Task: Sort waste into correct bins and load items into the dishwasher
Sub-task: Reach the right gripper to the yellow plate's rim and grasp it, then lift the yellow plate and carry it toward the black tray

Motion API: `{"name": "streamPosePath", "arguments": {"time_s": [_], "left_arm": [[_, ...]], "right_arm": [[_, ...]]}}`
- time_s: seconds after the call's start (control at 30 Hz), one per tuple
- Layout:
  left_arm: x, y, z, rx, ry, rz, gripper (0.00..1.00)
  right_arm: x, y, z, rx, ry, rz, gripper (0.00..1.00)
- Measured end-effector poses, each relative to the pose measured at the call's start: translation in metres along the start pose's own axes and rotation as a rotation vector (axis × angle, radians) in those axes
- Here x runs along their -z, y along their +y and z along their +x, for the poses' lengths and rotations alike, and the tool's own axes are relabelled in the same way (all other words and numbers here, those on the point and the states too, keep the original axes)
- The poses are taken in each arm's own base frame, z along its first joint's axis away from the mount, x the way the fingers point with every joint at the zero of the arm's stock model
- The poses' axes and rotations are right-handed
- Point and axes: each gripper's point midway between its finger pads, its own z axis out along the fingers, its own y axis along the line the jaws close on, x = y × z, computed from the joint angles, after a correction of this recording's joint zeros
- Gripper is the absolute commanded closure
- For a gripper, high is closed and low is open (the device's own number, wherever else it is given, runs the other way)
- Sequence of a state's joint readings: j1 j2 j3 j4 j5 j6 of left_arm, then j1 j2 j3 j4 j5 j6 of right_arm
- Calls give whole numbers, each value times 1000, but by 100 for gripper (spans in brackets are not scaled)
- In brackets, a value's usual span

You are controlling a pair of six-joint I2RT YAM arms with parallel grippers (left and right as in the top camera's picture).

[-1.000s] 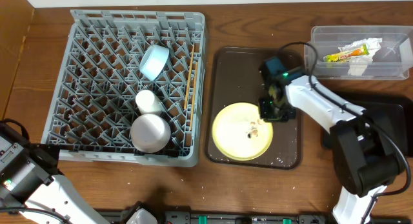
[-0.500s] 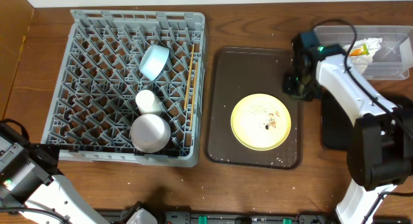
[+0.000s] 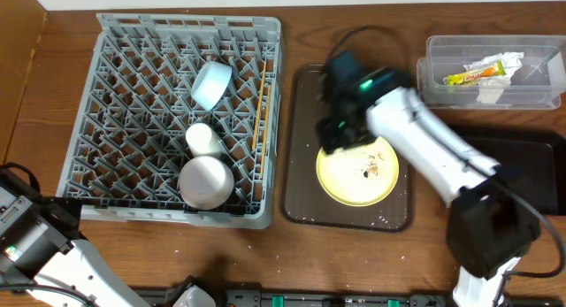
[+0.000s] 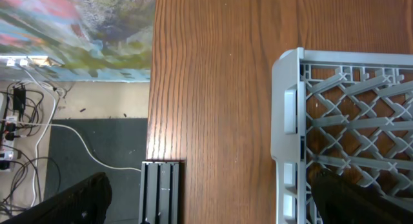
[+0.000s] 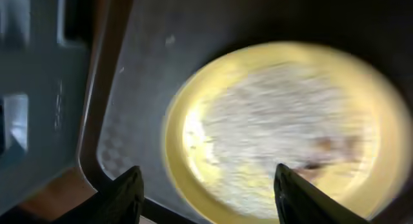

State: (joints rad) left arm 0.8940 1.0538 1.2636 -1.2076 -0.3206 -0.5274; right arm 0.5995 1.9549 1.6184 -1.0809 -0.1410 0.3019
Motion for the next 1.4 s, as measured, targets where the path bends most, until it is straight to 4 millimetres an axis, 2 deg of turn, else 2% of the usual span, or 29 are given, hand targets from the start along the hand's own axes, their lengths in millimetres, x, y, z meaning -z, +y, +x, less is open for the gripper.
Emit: {"name": "streamPosePath", "arguments": {"time_s": [0.13,0.17,0.27,0.5,1.0,1.03,1.07,1.13,1.4], "left_arm": [[0,0,0,0,0,0,0],[0,0,0,0,0,0,0],[0,0,0,0,0,0,0],[0,0,0,0,0,0,0],[0,0,0,0,0,0,0],[0,0,0,0,0,0,0],[0,0,0,0,0,0,0],[0,0,0,0,0,0,0],[0,0,0,0,0,0,0]], "right_arm": [[-24,28,16,51,-15,51,53],[-30,33,21,58,-19,62,59],[-42,40,34,47,-25,115,66],[-58,41,44,32,-70,196,77],[-91,29,56,24,-133,243,81],[-92,29,56,27,-137,245,81],[-91,31,56,32,-143,246,91],[-91,31,55,31,-154,252,97],[-87,30,48,41,-200,282,99]]}}
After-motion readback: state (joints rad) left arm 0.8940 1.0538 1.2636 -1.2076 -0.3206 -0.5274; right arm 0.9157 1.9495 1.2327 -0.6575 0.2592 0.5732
